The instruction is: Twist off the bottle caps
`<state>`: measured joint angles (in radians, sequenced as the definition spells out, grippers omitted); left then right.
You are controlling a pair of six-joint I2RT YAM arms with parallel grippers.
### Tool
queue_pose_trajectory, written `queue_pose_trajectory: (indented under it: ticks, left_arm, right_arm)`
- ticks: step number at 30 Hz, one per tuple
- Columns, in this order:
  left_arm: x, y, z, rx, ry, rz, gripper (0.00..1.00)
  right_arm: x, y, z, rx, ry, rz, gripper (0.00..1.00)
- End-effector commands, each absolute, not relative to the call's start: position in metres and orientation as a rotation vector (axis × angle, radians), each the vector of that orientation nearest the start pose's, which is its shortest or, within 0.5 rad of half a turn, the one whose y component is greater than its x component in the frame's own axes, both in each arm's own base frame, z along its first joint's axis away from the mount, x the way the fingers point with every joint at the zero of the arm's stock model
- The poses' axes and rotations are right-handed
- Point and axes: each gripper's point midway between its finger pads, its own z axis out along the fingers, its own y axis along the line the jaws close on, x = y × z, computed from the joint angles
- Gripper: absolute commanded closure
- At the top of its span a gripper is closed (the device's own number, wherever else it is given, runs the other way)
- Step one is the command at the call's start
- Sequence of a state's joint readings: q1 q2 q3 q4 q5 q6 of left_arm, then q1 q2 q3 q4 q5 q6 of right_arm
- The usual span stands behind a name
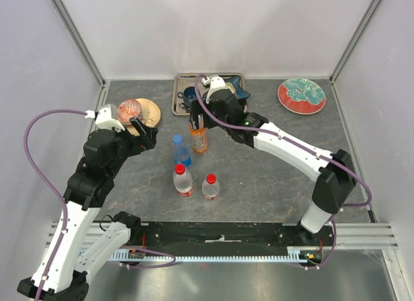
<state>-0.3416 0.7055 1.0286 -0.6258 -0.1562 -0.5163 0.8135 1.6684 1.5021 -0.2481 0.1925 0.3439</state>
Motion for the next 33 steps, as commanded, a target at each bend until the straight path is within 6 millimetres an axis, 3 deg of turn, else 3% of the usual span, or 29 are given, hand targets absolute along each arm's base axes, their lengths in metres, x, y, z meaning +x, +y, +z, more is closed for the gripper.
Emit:
queue_pose_trajectory:
  ticks: [1, 9, 14, 20, 21, 24, 27, 28, 30, 31, 32, 33]
  left_arm:
    - [0.252, -0.064, 0.304, -0.311, 1.839, -0.352, 0.02]
    - [0.251, -0.062, 0.300, -0.326, 1.838, -0.344, 0.01]
    - [0.251, -0.062, 0.297, -0.327, 1.842, -0.343, 0.01]
    - [0.250, -0.061, 0.294, -0.332, 1.843, -0.344, 0.01]
    - [0.250, -0.061, 0.295, -0.331, 1.840, -0.344, 0.01]
    - [0.252, -0.061, 0.296, -0.338, 1.837, -0.344, 0.01]
    - [0.256, -0.059, 0.304, -0.352, 1.811, -0.330, 0.02]
    - [0.259, -0.057, 0.310, -0.357, 1.788, -0.328, 0.02]
    - [0.264, -0.055, 0.323, -0.361, 1.751, -0.317, 0.02]
    - [0.268, -0.056, 0.329, -0.358, 1.731, -0.322, 0.02]
    - [0.271, -0.057, 0.345, -0.357, 1.683, -0.340, 0.02]
    - [0.276, -0.060, 0.351, -0.343, 1.671, -0.342, 0.02]
  right_arm:
    - [0.377, 0.366, 0.276, -0.295, 1.926, 0.575, 0.08]
    - [0.391, 0.372, 0.268, -0.276, 1.923, 0.526, 0.11]
    - [0.394, 0.378, 0.249, -0.277, 1.958, 0.525, 0.17]
    - [0.392, 0.374, 0.234, -0.272, 1.985, 0.510, 0.40]
    - [0.392, 0.374, 0.236, -0.271, 1.975, 0.509, 0.49]
    - [0.390, 0.369, 0.243, -0.280, 1.962, 0.501, 0.64]
    - [0.391, 0.349, 0.264, -0.237, 1.925, 0.431, 0.77]
    - [0.388, 0.338, 0.287, -0.217, 1.884, 0.428, 0.78]
    - [0.385, 0.318, 0.311, -0.185, 1.844, 0.397, 0.78]
    - [0.376, 0.302, 0.341, -0.163, 1.791, 0.400, 0.78]
    - [0.373, 0.290, 0.354, -0.134, 1.769, 0.375, 0.78]
    - [0.360, 0.272, 0.380, -0.104, 1.730, 0.386, 0.78]
